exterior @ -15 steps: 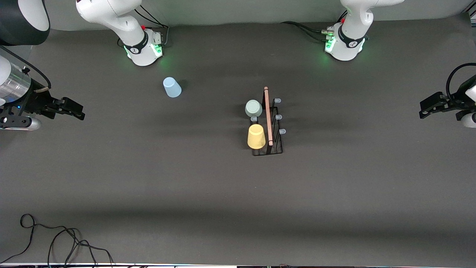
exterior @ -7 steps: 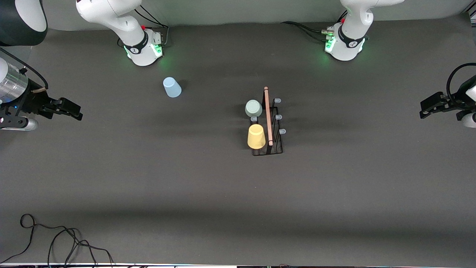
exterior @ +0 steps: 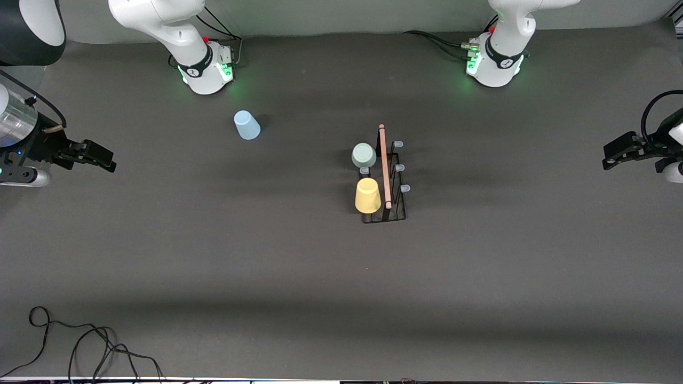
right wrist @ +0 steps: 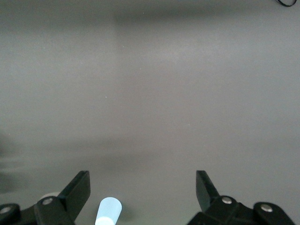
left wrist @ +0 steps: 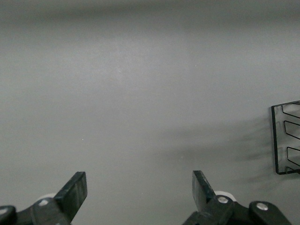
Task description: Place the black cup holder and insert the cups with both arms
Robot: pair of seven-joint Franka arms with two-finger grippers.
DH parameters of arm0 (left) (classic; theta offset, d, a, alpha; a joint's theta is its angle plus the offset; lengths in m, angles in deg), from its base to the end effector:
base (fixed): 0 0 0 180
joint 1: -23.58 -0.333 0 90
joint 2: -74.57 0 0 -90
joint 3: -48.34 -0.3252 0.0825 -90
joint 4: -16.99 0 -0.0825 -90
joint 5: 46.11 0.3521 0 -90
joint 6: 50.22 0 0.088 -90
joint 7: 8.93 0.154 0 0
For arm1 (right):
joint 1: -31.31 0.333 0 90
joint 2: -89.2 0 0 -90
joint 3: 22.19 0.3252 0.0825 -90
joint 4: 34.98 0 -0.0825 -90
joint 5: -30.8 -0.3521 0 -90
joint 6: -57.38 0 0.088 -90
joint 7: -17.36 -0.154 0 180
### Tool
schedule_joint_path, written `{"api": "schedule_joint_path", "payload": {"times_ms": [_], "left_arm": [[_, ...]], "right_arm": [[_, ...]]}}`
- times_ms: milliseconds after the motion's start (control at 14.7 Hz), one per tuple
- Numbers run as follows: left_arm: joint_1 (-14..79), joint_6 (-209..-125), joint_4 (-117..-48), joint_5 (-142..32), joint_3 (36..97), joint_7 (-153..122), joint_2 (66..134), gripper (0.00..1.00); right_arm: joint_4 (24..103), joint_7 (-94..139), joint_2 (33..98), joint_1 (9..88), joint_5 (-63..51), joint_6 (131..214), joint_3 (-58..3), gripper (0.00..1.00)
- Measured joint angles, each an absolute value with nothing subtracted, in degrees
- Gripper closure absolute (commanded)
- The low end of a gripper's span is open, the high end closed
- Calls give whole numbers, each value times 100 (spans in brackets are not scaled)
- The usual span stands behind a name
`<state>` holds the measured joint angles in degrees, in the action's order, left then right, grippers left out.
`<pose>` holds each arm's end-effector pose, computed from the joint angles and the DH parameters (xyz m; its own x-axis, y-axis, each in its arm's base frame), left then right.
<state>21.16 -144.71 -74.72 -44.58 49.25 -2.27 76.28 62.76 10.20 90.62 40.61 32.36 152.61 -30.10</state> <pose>0.5391 0.0182 0.5647 0.9957 -0.0918 0.0155 -0.0913 -0.9954 -0.0282 0.5185 0.0079 0.5477 0.9951 -0.0979 -0.0162 -0.0975 -0.9949 0.0259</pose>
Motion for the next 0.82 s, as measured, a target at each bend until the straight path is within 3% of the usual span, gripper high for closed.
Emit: {"api": "schedule_joint_path", "payload": {"times_ms": [340,817], "left_arm": [[2116,-14471,-7472,-4458,4924,-225,7628,0],[2116,-14475,-7472,-4458,4923,-223,7628,0]], "right_arm": [[6277,1018,9095,3052,3236,15187,-1987,0],[5946,1018,9102,2966,3236,14875,-1913,0]]}}
